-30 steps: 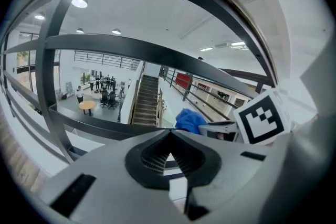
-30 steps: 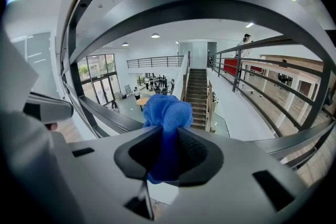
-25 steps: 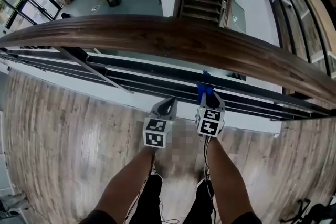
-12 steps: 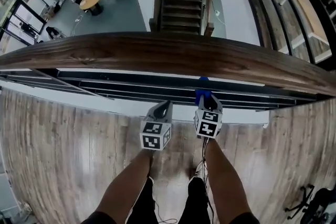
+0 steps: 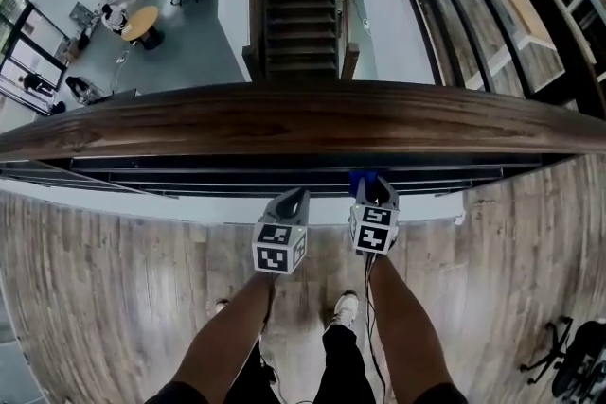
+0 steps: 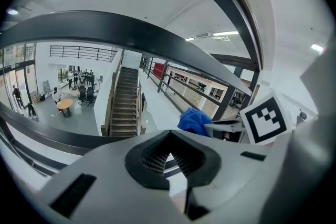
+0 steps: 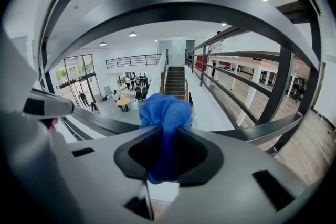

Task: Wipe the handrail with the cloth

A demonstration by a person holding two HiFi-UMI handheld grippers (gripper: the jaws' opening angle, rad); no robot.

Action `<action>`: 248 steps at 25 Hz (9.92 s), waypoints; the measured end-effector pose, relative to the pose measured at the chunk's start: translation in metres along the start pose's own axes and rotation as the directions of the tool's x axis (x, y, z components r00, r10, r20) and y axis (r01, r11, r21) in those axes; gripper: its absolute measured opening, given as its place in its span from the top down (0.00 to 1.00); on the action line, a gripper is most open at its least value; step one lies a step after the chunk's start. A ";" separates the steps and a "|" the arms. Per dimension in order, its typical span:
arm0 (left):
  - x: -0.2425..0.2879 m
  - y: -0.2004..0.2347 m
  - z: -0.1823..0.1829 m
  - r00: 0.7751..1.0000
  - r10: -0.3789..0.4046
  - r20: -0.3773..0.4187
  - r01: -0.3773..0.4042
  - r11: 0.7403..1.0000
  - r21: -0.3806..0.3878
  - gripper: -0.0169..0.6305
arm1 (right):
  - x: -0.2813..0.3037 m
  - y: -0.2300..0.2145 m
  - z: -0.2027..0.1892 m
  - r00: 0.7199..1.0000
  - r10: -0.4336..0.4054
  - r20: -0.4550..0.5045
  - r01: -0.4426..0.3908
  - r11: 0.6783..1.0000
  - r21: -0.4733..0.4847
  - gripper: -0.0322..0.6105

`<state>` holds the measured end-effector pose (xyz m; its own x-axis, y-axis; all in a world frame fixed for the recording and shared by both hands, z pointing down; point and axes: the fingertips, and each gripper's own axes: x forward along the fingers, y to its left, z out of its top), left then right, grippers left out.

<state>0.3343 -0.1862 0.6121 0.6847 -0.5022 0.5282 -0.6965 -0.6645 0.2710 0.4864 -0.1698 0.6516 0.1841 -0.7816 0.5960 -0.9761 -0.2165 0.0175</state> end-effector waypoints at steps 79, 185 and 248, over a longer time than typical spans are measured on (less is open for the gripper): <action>-0.227 0.540 -0.195 0.763 0.470 0.444 -0.493 0.867 -0.070 0.97 | 0.108 0.652 -0.104 0.766 0.560 0.315 -0.499 0.828 -0.257 0.81; 0.198 -0.084 -0.175 0.945 -0.105 0.309 0.021 0.965 0.261 0.97 | 0.105 -0.112 -0.182 0.959 0.034 0.282 0.007 0.990 -0.142 0.81; -0.095 0.383 -0.181 0.818 0.254 0.516 -0.343 0.936 0.084 0.97 | 0.083 0.459 -0.138 0.685 0.629 0.368 -0.505 0.774 -0.382 0.81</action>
<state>-0.0369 -0.2928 0.8112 0.4945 -0.8650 0.0858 -0.8684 -0.4959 0.0053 0.0377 -0.2531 0.8194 -0.4452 -0.8869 0.1233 -0.8925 0.4506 0.0191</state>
